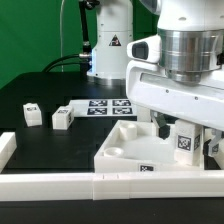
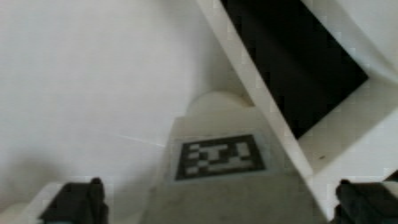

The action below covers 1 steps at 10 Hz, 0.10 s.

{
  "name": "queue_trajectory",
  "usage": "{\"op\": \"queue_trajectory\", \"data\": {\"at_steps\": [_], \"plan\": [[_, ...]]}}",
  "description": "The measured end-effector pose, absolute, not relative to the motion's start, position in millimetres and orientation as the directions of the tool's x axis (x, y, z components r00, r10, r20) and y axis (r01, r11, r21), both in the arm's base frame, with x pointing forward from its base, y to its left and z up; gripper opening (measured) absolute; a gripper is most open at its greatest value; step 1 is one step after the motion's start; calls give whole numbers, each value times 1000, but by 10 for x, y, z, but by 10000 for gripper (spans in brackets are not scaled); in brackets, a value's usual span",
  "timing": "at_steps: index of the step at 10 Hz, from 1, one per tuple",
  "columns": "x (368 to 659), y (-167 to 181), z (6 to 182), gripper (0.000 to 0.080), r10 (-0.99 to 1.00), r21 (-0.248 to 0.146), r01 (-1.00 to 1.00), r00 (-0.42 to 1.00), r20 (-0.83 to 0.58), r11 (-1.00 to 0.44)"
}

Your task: Assemble one leg

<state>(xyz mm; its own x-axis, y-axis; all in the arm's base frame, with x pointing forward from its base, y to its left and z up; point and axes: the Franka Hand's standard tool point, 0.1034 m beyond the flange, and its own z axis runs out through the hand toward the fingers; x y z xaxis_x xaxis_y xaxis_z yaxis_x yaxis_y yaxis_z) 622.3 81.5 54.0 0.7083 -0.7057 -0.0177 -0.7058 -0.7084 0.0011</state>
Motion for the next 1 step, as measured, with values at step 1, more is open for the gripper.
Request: {"op": "queue_trajectory", "data": {"at_steps": [1], "plan": [[6223,815,540,649,-706,1,-706,708,-18,-708]]}}
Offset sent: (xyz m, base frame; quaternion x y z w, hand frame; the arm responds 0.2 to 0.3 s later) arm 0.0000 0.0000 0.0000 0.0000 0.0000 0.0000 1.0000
